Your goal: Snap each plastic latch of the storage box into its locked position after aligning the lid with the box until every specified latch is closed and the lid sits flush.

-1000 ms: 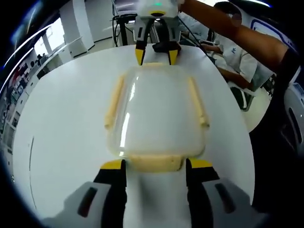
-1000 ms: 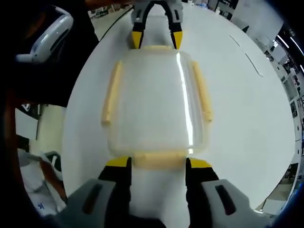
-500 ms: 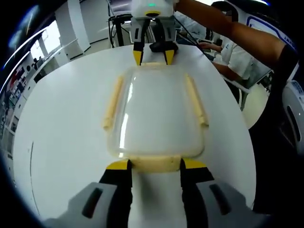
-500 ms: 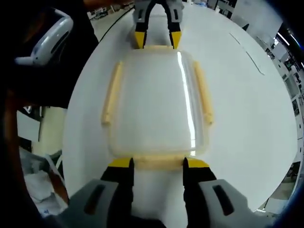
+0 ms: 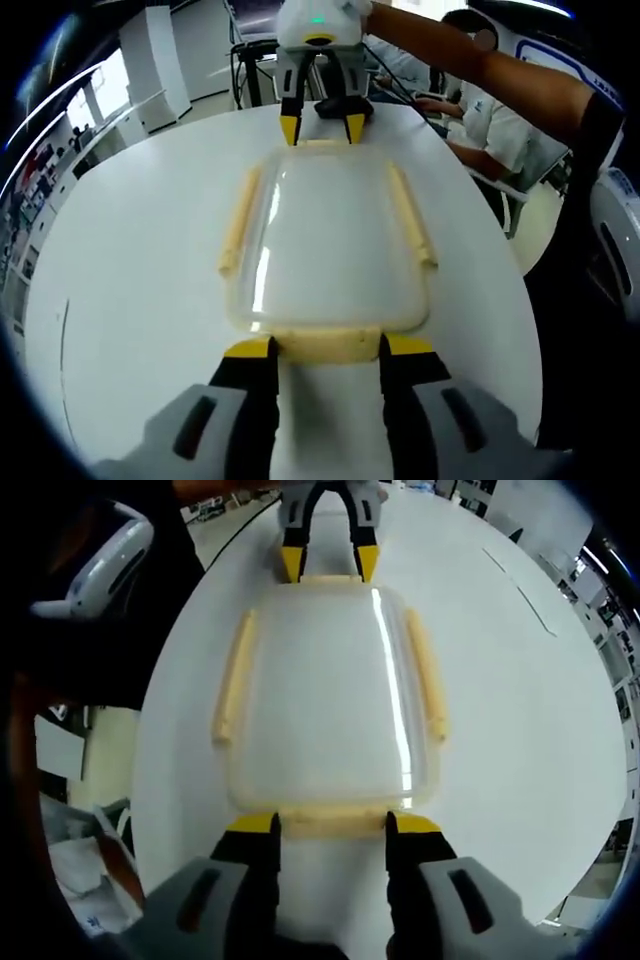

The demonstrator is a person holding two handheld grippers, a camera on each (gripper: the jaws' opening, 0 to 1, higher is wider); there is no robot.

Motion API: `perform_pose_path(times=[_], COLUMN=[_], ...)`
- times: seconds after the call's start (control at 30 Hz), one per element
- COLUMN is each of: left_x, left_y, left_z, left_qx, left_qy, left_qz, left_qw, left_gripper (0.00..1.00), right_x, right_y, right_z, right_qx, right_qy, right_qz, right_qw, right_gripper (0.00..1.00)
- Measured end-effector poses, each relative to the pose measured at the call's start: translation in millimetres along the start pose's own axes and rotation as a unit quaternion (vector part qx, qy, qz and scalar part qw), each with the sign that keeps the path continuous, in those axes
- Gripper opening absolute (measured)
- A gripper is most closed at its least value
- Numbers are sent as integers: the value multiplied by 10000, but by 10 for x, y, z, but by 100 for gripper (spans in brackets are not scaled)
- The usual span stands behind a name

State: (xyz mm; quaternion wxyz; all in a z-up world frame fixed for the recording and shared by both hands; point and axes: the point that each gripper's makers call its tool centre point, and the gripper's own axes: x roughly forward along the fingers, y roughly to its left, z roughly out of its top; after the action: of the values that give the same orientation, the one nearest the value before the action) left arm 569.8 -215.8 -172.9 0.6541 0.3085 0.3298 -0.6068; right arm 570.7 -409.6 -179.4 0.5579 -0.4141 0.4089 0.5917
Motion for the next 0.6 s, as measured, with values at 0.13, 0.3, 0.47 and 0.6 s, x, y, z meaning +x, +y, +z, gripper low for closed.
perform_pose_path(times=[0.13,0.3,0.47,0.6], left_x=[6,19,25,21], left_y=[-3,-6,-12,-27], left_z=[2,4,9,-1], left_qx=[69,203,103,99], left_qy=[17,97,240,248], left_qz=[-14,-48,-21,-18], left_qw=[10000,9997,9997,9996], left_gripper=[38,40,40,39], right_x=[9,13,12,15], right_y=[17,10,25,34], right_z=[4,3,4,14], right_qx=[-2,42,79,27], right_qy=[-96,-96,-172,-224], right_qz=[-19,-23,-43,-43], right_qw=[10000,9999,9998,9997], right_gripper=[38,39,38,37])
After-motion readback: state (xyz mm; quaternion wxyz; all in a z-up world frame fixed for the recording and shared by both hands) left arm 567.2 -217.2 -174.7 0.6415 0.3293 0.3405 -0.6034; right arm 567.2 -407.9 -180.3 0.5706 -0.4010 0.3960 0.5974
